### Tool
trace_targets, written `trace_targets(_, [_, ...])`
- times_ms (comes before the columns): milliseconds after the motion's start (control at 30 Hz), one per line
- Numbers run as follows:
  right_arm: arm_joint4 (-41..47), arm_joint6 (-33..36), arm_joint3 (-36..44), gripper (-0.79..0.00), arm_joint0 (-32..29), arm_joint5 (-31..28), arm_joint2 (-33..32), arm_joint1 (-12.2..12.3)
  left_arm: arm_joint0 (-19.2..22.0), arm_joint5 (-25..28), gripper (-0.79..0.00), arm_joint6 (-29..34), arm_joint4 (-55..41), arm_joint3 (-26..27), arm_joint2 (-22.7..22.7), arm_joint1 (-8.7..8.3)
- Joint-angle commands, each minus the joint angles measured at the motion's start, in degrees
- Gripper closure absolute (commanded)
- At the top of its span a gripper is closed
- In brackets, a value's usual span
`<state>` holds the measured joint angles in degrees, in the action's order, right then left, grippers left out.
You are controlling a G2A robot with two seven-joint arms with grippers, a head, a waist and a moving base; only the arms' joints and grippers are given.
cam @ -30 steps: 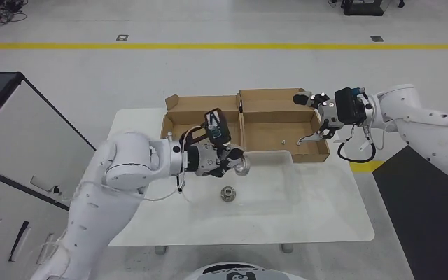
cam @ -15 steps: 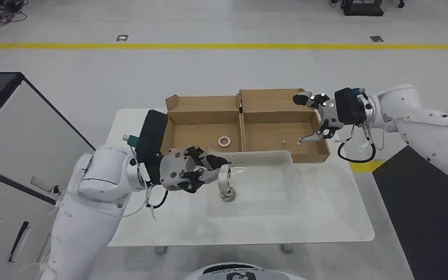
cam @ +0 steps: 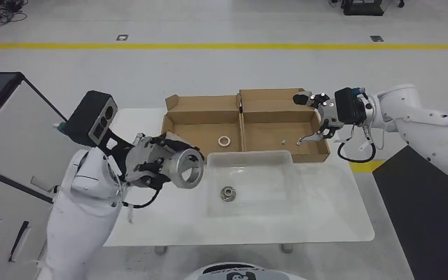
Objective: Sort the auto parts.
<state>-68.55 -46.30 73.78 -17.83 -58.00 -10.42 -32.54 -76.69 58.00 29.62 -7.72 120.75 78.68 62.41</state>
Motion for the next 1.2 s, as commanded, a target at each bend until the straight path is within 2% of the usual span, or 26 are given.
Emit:
trace_targets(0, [0.0, 0.0, 0.0, -0.785, 0.0, 0.0, 0.0, 0.0, 0.5, 0.0, 0.0, -1.5, -2.8, 0.8, -0.1, 0.22])
trace_targets(567, [0.0, 0.0, 0.0, -0.785, 0.0, 0.0, 0.0, 0.0, 0.8, -0.3, 0.0, -1.2, -3.9, 1.2, 0.1, 0.41])
trace_targets(900, [0.0, 0.0, 0.0, -0.785, 0.0, 0.0, 0.0, 0.0, -1.8, 0.0, 0.0, -10.2, -9.5, 4.1, 1.0, 1.0])
trace_targets(1167, [0.0, 0.0, 0.0, -0.785, 0.0, 0.0, 0.0, 0.0, -2.8, 0.0, 0.0, -10.6, -9.4, 4.8, 2.5, 1.41])
